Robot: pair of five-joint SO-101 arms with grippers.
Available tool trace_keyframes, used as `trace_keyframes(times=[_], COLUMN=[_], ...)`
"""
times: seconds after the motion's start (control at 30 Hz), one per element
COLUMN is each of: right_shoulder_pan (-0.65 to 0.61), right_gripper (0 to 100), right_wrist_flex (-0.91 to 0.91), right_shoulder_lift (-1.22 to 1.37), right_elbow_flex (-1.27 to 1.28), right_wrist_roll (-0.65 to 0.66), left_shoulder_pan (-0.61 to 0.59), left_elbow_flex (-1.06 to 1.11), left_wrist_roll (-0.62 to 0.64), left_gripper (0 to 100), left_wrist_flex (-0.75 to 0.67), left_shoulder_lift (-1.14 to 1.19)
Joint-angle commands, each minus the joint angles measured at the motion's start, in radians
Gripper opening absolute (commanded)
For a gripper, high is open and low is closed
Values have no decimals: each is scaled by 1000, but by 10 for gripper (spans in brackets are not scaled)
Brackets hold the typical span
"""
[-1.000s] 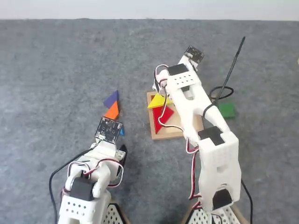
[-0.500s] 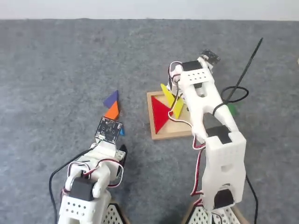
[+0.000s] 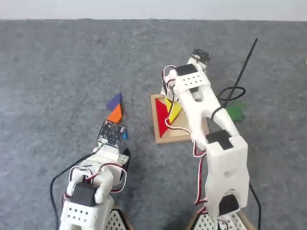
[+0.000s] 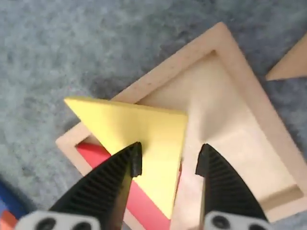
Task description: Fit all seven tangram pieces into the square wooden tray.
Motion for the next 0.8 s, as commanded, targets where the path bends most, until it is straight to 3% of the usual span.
trace_keyframes(times=[0.0, 0.17, 0.37, 0.77], right_shoulder_pan=[-10, -74, -131, -157], right_gripper=[183, 183, 184, 186], right_wrist_flex=[-19, -19, -54, -79], right_shoulder_lift=[-58, -67, -79, -84], right_elbow_flex=[-51, -55, -55, -52], right_wrist_roll=[-81, -77, 83, 272], left_shoulder_pan=[-3, -3, -3, -3], left_elbow_flex=[-15, -15, -15, -15], left_wrist_roll=[9, 9, 9, 9], left_gripper=[100, 100, 100, 100], left_wrist_flex=[5, 5, 5, 5], left_shoulder_lift=[-21, -21, -21, -21])
